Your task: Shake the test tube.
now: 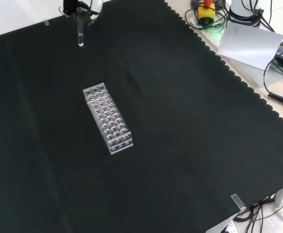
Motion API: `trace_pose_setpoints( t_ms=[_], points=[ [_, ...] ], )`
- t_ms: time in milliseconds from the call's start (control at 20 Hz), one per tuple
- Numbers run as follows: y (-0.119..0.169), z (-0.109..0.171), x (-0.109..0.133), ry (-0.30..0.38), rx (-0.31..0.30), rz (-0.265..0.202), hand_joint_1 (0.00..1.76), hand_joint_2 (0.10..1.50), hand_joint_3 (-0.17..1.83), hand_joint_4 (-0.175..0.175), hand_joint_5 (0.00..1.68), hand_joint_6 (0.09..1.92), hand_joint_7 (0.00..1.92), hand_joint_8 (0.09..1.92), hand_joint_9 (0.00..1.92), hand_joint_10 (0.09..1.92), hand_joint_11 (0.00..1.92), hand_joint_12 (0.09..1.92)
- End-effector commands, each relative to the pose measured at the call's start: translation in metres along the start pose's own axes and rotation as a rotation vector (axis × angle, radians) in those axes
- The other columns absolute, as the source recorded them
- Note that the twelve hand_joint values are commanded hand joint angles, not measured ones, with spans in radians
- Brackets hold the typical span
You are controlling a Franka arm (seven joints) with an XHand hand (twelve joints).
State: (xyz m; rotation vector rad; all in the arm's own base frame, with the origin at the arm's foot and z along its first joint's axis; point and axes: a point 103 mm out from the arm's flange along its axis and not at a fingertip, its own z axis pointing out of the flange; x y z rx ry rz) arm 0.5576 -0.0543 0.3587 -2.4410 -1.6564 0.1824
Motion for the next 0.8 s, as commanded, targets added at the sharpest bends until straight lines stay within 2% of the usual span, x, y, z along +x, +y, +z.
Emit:
trace_pose_setpoints(
  t_ms=[50,350,800],
  points=[
    [0.002,-0.001,-0.014,-0.005,-0.007,0.034,1.32,0.6,0.78,-0.175,1.24,0.74,1.29,0.75,1.52,0.72,1.1,1.02],
    [-0.003,0.008,0.016,0.0,0.011,-0.033,1.32,0.6,0.78,-0.175,1.24,0.74,1.29,0.75,1.52,0.72,1.1,1.02],
    [-0.019,0.031,0.088,0.038,0.075,-0.17,1.32,0.6,0.78,-0.175,1.24,0.74,1.29,0.75,1.53,0.72,1.1,1.02]
  ],
)
